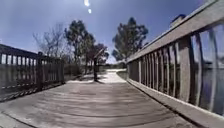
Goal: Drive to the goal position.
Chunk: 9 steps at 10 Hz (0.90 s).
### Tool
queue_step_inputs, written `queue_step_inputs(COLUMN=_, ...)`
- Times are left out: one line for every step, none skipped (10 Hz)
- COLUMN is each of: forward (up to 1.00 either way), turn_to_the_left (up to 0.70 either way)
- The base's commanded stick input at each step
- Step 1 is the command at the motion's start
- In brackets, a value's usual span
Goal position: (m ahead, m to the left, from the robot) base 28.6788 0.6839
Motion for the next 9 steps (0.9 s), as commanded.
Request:
queue_step_inputs(forward=0.70, turn_to_the_left=0.00)
queue_step_inputs(forward=0.70, turn_to_the_left=0.00)
queue_step_inputs(forward=0.70, turn_to_the_left=0.00)
queue_step_inputs(forward=0.70, turn_to_the_left=0.00)
queue_step_inputs(forward=0.70, turn_to_the_left=0.00)
queue_step_inputs(forward=0.70, turn_to_the_left=0.00)
queue_step_inputs(forward=0.70, turn_to_the_left=0.00)
queue_step_inputs(forward=0.70, turn_to_the_left=-0.11)
queue_step_inputs(forward=0.70, turn_to_the_left=-0.35)
